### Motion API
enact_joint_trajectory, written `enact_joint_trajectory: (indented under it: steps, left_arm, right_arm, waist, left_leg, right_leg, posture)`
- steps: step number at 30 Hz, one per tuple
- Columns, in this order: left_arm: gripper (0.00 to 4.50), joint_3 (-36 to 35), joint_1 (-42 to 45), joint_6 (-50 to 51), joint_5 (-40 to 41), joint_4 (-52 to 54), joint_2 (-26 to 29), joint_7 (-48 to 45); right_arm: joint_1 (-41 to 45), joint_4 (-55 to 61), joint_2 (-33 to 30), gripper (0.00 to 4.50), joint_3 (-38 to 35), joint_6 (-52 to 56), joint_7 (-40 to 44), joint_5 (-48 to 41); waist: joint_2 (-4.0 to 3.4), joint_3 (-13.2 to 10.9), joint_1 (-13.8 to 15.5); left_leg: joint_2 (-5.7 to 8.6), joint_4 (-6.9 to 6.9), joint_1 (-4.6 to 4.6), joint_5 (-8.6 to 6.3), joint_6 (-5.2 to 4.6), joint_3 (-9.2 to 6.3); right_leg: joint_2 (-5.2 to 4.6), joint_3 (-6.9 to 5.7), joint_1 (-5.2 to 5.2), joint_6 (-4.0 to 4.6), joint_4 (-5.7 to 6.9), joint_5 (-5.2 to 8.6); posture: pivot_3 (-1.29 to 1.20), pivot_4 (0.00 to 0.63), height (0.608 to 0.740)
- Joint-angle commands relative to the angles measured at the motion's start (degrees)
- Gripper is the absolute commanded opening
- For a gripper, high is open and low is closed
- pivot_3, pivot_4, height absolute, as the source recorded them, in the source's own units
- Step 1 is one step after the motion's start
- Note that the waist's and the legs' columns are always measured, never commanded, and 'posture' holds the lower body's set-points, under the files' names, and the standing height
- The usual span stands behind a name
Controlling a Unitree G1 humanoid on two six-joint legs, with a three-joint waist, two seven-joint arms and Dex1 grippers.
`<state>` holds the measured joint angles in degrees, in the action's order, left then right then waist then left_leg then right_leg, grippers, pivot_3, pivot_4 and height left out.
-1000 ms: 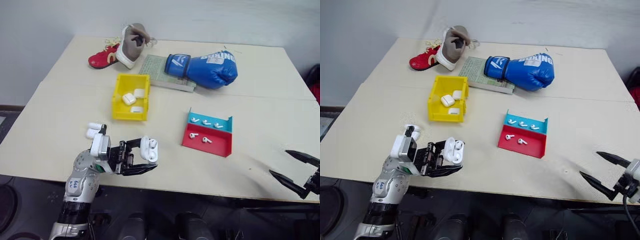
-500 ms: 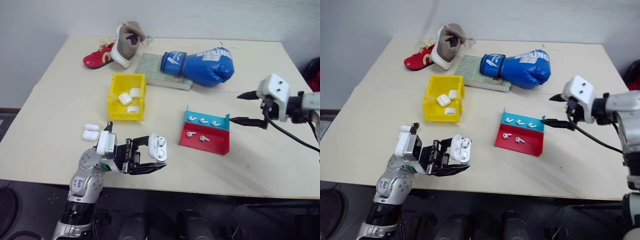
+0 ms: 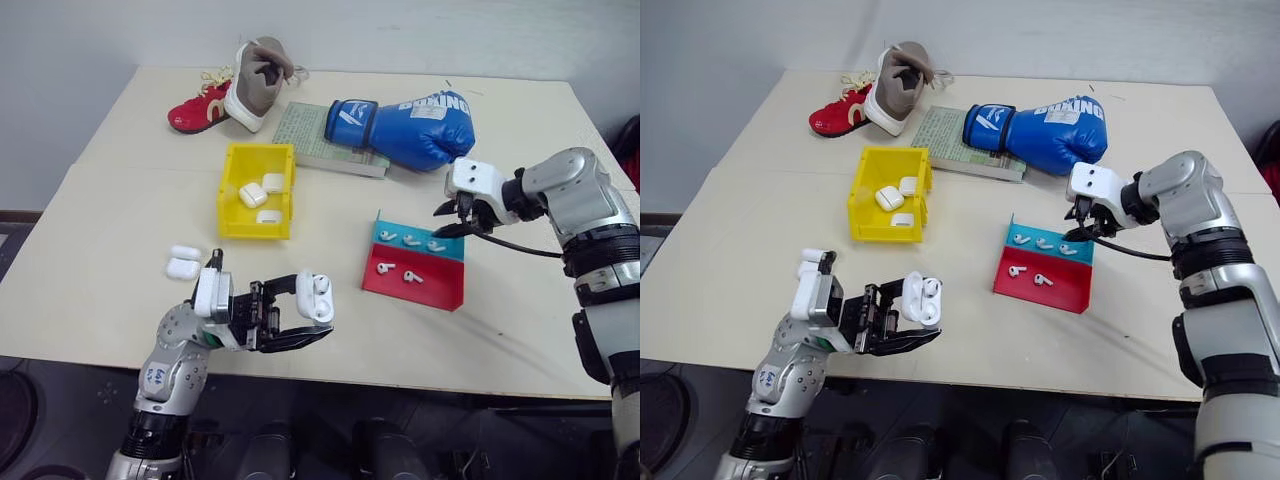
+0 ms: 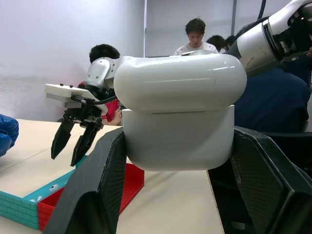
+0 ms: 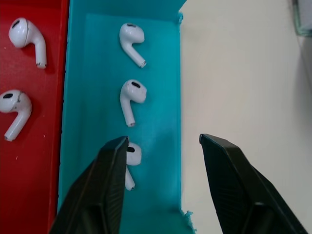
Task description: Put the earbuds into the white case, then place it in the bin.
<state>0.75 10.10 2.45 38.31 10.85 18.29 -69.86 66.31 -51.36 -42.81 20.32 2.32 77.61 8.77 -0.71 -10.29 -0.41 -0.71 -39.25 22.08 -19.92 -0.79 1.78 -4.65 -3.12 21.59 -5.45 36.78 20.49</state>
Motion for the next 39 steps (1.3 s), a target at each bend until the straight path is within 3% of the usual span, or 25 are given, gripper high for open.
enact_joint_trajectory:
  steps: [1, 39]
  left_arm:
    - [2.76, -0.41, -0.61, -0.94, 0.53, 2.81, 0.22, 0.42]
    - [2.76, -0.04, 0.0, -0.61, 0.08, 3.35, 0.76, 2.74]
  right_arm:
    - [1.84, -2.26, 0.25, 2.47, -0.08, -2.66, 1.17, 1.68]
    - [5.83, -12.17, 5.58, 2.47, 3.81, -10.77, 0.09, 13.98]
  waist:
    - [0.0, 0.0, -0.05]
    - [0.0, 0.0, -1.29]
  left_leg:
    - [0.0, 0.0, -0.01, 0.0, 0.0, 0.0]
    - [-0.01, -0.15, -0.03, 0.03, 0.06, -0.05]
  right_leg:
    - [0.0, 0.0, 0.0, 0.0, 0.02, 0.0]
    - [0.01, 0.0, 0.0, 0.0, 0.25, 0.0]
  posture:
    - [0.0, 0.15, 0.74]
    - [0.0, 0.15, 0.74]
